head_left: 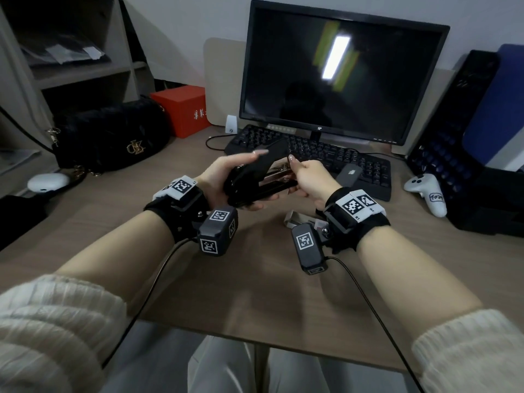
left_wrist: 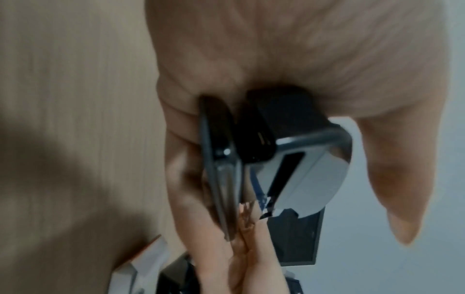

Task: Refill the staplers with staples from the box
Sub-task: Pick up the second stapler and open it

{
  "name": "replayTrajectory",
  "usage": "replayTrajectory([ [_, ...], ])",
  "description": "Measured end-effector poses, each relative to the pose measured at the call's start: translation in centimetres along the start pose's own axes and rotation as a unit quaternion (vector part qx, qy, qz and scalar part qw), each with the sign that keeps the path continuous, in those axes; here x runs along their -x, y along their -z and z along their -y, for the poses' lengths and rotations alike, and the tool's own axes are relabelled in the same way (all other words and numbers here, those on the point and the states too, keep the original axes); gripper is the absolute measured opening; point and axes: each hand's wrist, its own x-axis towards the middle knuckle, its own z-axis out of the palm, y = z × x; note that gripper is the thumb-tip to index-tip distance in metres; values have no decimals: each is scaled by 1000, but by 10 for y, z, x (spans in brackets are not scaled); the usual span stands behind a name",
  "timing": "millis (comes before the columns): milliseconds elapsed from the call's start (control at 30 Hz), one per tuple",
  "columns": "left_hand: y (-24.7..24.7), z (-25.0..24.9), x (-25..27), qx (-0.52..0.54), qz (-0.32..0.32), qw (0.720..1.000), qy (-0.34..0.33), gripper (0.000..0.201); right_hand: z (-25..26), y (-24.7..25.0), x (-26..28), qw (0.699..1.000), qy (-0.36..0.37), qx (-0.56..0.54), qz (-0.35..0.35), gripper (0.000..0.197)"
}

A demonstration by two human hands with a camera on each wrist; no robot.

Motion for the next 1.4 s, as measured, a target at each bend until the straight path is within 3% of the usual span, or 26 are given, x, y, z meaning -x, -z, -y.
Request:
replayTrajectory([
  [100,-4,-3,4,-107,-15,994,24,31,2,-4,-1,1000,-17,4,2,50],
  [200,-4,-5,4,-193,-64,979,13,35,4,-3,3,999,-33,3,0,43],
  [367,-7,-3,0,-235,-123,964,-20,37,3,-7,6,999,-45,3,-15,40],
  [533,-8,-2,-5,-363,-204,907,-60,25,4,-6,10,998,-59,-1,-18,35],
  [733,-8,-6,-5,-437,-209,872,-69,22,-3,-1,-1,995,-82,55,-9,37],
  [1067,2,-15,-1,-483,-189,855,-27,34,5,5,11,981,-137,137,-1,28],
  [1200,9,-18,2,-501,-194,843,-14,40,4,9,12,977,-131,167,4,34],
  [1400,17,-16,5,-522,-197,830,6,36,5,6,11,976,-114,187,10,25],
])
